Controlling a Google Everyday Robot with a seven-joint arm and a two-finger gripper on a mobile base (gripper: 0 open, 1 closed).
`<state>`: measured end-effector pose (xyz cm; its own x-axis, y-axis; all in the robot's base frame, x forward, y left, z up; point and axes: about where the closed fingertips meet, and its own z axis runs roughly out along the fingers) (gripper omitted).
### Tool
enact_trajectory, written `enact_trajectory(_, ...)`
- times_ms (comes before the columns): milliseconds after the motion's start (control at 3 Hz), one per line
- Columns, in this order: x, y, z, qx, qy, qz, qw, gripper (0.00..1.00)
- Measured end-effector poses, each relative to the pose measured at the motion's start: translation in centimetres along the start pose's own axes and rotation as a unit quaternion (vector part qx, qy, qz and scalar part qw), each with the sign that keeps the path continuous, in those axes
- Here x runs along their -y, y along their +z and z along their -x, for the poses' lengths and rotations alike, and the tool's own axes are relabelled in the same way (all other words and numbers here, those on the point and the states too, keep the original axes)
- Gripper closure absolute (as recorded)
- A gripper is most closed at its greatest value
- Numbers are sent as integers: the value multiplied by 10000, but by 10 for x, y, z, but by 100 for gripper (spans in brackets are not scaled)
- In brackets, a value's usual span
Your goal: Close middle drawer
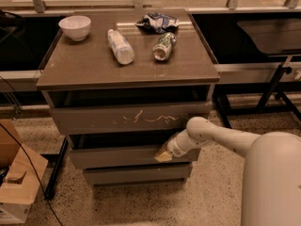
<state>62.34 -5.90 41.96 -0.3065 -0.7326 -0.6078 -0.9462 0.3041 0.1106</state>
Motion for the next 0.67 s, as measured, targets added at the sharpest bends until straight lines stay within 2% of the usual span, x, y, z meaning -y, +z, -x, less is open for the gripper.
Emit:
enact_trajectory(333, 2, 0, 1, 20, -8, -27, 10000, 4)
enact_trajectory(667, 2, 0, 1, 20, -8, -26, 10000, 0)
